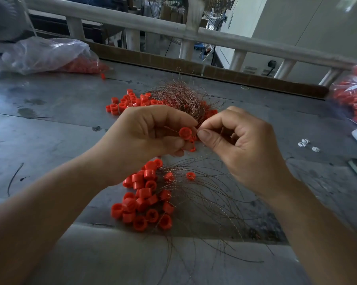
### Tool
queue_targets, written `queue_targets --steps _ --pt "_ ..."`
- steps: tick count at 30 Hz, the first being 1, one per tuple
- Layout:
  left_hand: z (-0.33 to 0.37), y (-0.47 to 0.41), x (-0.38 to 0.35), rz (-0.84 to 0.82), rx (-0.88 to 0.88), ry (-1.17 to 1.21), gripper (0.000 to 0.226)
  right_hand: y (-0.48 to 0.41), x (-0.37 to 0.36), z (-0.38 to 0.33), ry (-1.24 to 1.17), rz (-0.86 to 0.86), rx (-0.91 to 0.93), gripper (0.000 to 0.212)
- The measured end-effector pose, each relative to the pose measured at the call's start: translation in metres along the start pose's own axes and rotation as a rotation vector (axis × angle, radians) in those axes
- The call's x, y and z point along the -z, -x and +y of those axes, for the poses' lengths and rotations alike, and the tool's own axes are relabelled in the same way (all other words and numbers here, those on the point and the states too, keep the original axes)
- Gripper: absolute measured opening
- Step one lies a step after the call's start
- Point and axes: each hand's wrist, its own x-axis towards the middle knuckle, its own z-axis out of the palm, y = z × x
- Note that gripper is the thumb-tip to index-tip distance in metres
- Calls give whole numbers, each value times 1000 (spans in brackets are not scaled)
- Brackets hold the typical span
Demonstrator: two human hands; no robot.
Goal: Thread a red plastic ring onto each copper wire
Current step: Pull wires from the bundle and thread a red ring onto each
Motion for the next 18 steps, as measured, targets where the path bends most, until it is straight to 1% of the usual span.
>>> queue_targets --steps 2,7,9,13,18 --pt "0 0 0 -2 1 13 28 0 0 -1 1 -4 2 6" --pt "-2 -1 3 10 25 93 36 0 1 -2 22 -8 5 6" --pt "-2 -1 5 6 27 120 35 0 1 -2 21 -14 1 7" --pt "-3 0 7 -21 26 138 39 0 2 -3 27 -11 -9 7" --pt "-5 0 9 -36 25 147 38 0 3 -3 36 0 -27 7"
